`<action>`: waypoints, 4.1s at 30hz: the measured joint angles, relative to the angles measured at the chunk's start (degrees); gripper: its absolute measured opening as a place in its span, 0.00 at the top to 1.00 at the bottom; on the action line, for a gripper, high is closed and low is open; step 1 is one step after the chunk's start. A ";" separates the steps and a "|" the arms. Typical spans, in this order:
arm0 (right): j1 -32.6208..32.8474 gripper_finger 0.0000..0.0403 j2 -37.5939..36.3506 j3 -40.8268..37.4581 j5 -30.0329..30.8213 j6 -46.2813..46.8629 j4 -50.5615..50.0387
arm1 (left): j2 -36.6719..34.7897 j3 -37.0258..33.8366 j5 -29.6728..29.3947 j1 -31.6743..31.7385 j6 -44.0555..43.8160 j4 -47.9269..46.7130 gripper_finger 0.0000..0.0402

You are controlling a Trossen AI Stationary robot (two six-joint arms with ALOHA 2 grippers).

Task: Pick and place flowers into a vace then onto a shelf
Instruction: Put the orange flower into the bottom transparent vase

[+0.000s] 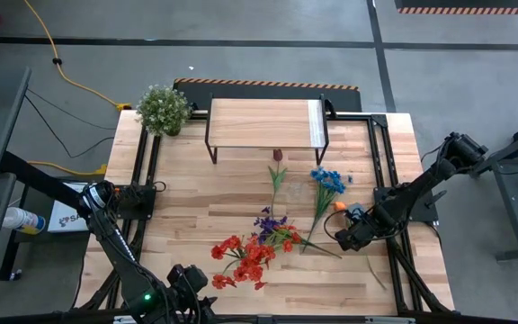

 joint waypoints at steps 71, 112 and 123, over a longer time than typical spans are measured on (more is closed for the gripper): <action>0.13 0.99 -27.39 0.02 23.12 -43.25 75.91 | 0.00 0.00 2.13 0.01 -0.02 0.60 0.30; 0.15 1.00 4.44 54.70 7.68 -80.76 41.45 | -0.01 3.62 -1.60 -2.68 0.48 14.74 0.30; 0.13 1.00 11.09 61.03 6.44 -82.47 41.45 | -0.04 19.18 -19.67 -7.65 25.76 14.76 0.30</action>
